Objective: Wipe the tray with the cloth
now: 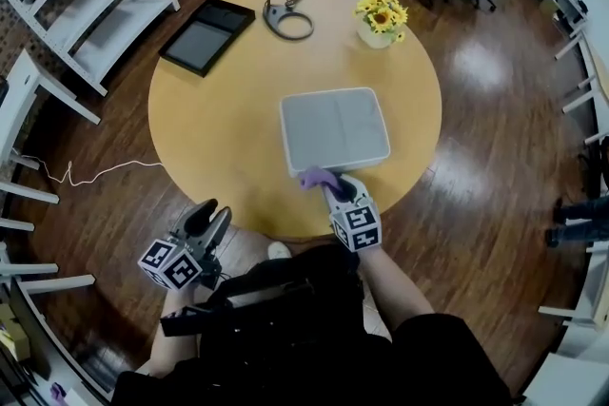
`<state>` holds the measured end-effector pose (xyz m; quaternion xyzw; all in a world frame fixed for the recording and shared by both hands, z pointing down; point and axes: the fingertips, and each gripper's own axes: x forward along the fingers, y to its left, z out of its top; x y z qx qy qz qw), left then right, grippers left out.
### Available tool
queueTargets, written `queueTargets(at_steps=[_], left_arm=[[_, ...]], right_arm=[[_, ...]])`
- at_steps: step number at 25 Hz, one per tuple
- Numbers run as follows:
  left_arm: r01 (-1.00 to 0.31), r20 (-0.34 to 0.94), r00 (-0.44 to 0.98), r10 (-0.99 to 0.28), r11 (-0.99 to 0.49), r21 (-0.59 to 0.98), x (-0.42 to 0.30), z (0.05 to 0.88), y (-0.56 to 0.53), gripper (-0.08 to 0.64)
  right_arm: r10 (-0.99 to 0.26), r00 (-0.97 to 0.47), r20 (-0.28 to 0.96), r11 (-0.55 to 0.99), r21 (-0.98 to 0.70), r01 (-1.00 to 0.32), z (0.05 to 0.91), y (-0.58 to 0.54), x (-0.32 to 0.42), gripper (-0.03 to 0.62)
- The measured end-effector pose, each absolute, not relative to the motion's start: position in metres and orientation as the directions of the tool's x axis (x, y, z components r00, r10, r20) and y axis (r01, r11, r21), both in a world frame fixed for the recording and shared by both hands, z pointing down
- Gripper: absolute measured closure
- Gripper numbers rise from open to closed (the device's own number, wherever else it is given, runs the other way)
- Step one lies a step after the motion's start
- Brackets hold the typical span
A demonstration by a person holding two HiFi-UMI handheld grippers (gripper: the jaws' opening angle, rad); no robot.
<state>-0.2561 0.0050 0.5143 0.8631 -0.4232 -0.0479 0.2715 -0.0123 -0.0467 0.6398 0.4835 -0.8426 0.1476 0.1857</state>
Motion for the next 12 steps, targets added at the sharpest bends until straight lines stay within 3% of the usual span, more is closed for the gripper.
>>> queueTargets(at_steps=[12], left_arm=[[-0.648,0.090,0.679,-0.729,-0.538,0.540,-0.209,0.512,-0.029,0.399]], right_arm=[[-0.798,-0.377,0.470,0.367,-0.116,-0.923,0.652,-0.053,0.065,0.502]])
